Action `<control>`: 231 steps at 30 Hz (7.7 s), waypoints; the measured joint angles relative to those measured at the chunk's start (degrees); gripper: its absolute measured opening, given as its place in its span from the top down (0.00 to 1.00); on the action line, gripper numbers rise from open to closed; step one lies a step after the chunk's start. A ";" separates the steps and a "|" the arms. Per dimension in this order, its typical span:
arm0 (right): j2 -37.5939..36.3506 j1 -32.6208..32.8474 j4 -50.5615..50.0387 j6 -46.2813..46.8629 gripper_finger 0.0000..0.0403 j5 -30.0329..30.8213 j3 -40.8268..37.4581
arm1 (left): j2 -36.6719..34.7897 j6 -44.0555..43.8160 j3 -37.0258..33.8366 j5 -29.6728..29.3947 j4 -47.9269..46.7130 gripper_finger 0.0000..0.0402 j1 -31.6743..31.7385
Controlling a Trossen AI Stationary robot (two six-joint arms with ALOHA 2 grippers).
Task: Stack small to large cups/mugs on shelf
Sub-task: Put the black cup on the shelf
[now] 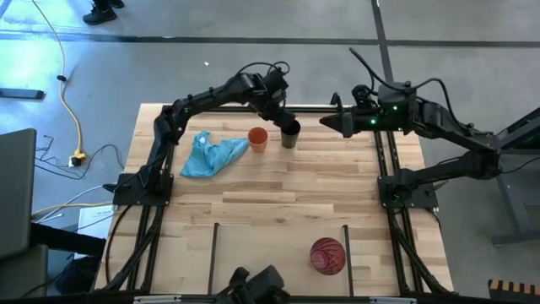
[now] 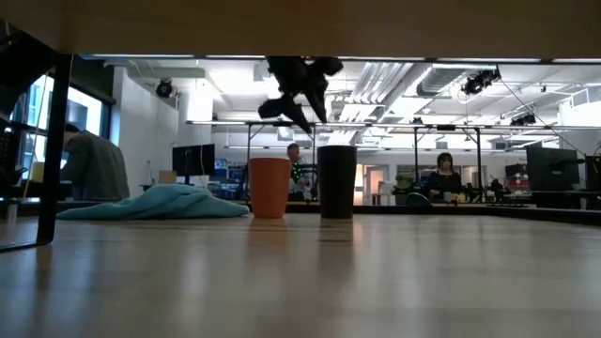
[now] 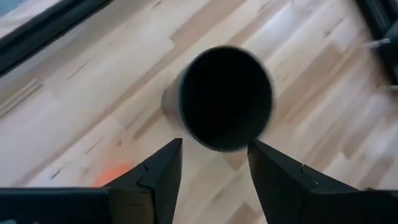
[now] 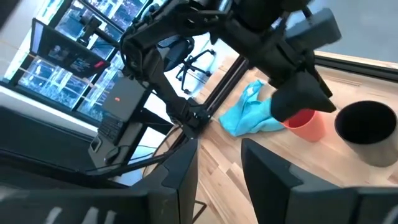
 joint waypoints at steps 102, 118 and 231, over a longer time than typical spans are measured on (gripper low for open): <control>0.04 -1.29 -1.88 -14.31 0.72 -8.83 0.00 | 10.13 -25.87 14.94 25.61 -11.90 0.71 -2.95; 0.04 -3.57 -15.94 -20.52 0.72 -1.75 0.00 | 8.67 13.39 15.05 7.09 -11.41 0.71 -13.14; 2.12 3.61 -9.91 -19.59 0.72 3.21 0.00 | 10.63 47.52 15.01 -5.65 -15.52 0.71 -6.65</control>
